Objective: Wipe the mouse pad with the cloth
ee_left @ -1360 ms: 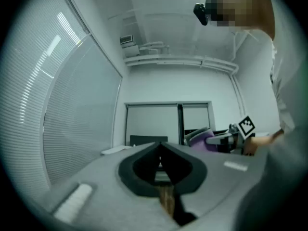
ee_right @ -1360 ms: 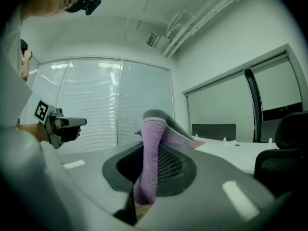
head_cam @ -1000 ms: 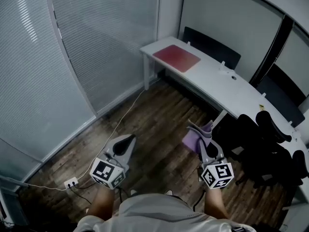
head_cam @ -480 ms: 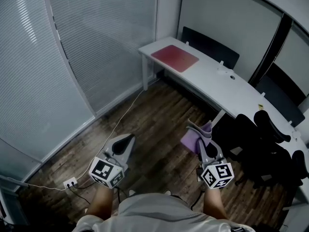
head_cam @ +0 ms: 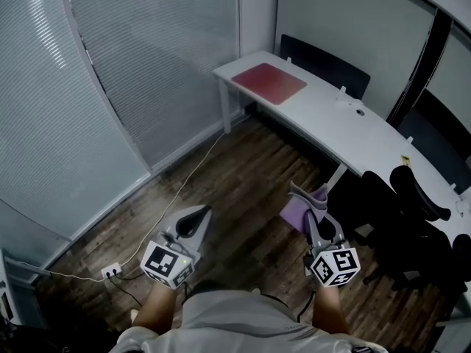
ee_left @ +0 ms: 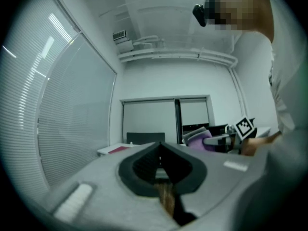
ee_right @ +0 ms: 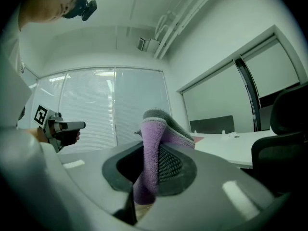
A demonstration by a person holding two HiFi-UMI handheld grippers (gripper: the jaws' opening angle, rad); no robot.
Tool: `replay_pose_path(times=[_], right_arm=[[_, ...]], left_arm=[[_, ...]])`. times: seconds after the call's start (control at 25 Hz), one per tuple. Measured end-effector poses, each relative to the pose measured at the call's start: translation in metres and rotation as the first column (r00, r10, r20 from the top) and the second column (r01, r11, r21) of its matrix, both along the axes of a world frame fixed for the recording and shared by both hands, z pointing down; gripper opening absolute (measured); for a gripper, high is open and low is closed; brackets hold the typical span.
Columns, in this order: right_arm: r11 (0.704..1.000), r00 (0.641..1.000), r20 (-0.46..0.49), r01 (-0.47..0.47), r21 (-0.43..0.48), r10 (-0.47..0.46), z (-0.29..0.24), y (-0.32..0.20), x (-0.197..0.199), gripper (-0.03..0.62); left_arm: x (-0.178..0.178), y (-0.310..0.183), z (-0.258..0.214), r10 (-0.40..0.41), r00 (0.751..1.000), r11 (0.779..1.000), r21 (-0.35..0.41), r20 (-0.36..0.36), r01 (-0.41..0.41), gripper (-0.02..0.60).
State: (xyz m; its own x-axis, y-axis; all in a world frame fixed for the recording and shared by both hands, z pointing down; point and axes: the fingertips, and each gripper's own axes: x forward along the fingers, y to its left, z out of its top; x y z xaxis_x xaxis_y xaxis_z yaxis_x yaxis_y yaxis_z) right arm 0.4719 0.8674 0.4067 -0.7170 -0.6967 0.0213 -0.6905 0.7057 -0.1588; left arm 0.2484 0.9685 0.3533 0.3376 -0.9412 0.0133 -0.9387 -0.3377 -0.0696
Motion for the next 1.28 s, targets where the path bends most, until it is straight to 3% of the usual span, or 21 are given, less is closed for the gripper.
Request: replay_pose_path(times=[0.32, 0.6, 0.84, 1.28], right_arm=[[0.994, 0.998, 0.042, 0.046, -0.1, -0.042, 0.038, -0.043, -0.009, 0.048], [0.995, 1.0, -0.013, 0.005, -0.096, -0.006, 0.036, -0.114, -0.034, 0.049], [0.997, 0.997, -0.068, -0.035, -0.068, 0.03, 0.016, -0.18, -0.094, 0.049], [0.999, 0.99, -0.137, -0.038, 0.025, 0.041, -0.018, -0.268, -0.27, 0.049]], left_arm=[[-0.008, -0.041, 0.013, -0.055, 0.998, 0.997, -0.061, 0.008, 0.055, 0.002], [-0.038, -0.117, 0.021, -0.01, 1.0, 0.999, -0.053, -0.016, 0.01, 0.003], [-0.106, -0.19, 0.021, 0.02, 0.998, 0.999, -0.045, -0.055, -0.023, 0.003], [-0.283, -0.273, 0.025, -0.024, 0.998, 0.999, -0.034, -0.051, 0.023, 0.003]])
